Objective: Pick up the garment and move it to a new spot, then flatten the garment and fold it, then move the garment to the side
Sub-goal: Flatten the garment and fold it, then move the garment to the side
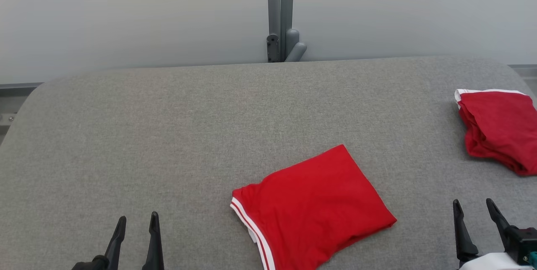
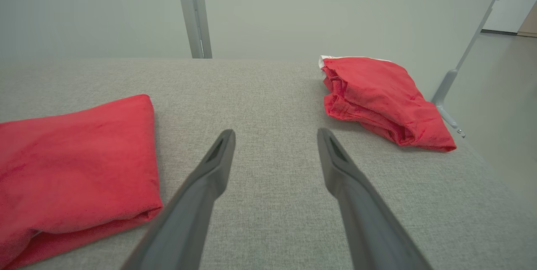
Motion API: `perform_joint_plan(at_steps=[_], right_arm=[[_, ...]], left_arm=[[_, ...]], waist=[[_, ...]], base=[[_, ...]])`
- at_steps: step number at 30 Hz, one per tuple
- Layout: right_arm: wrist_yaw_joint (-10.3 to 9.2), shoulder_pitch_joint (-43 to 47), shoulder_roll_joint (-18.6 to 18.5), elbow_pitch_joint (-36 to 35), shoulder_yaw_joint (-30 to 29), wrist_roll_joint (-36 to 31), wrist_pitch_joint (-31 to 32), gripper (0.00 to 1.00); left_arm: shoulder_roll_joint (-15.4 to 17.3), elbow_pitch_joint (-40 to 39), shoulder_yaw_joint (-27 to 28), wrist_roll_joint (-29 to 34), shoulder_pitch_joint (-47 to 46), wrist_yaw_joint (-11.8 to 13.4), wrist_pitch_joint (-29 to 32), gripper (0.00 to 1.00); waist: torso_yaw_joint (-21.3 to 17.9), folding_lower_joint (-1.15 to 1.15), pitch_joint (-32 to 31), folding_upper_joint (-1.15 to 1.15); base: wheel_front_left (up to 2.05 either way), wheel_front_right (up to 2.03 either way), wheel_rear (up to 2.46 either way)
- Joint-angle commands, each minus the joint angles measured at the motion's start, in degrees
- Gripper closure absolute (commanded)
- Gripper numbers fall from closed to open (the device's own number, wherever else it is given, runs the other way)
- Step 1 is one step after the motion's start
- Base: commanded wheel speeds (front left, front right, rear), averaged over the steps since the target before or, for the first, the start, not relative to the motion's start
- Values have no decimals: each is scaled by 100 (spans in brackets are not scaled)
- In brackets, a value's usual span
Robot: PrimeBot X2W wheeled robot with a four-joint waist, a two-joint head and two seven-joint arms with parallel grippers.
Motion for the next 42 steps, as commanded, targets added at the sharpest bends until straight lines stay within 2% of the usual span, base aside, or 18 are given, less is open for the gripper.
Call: perform_joint_plan(at_steps=[1, 17, 22, 23, 25, 29, 34, 37, 42], right_arm=[[-7, -60, -20, -48, 27, -28, 1, 0], [-7, -176, -114, -398, 346, -81, 1, 0], [-7, -398, -17, -526, 356, 208, 1, 0], [-7, -433, 0, -364, 446, 347, 6, 0], [-5, -759, -174, -110, 823, 499, 362, 0], [-7, -1582, -509, 500, 1769, 945, 1820, 0], [-7, -2457, -593, 1239, 2589, 1541, 3112, 0], [-7, -2756, -694, 1611, 2954, 1867, 3384, 0], [-7, -3088, -805, 2357, 3200, 1908, 3347, 0]], left_arm=[[10, -25, -3, 34, 69, -20, -16, 0], [10, 120, -60, -19, 109, -69, -16, 0], [10, 127, -70, -18, 98, -64, -16, 0], [10, 122, -61, -20, 91, -66, -15, 0], [9, 127, -51, -48, 109, -67, -15, 0], [9, 208, -130, -70, 145, -70, -16, 0], [10, 270, -205, -108, 34, -71, -16, 0], [10, 301, -245, -121, -33, -71, -15, 0], [10, 323, -250, -135, -72, -74, -16, 0]], waist=[[10, 0, -6, 64], [74, 0, -57, 64], [108, 0, -27, 64], [117, 0, -12, 64], [113, 0, 26, 64], [96, 0, 83, 64], [237, 0, 127, 64], [346, 0, 138, 64], [434, 0, 162, 64]], base=[[0, 0, 0], [0, 0, 0], [0, 0, 0], [0, 0, 0], [0, 0, 0], [0, 0, 0], [0, 0, 0], [0, 0, 0], [0, 0, 0]])
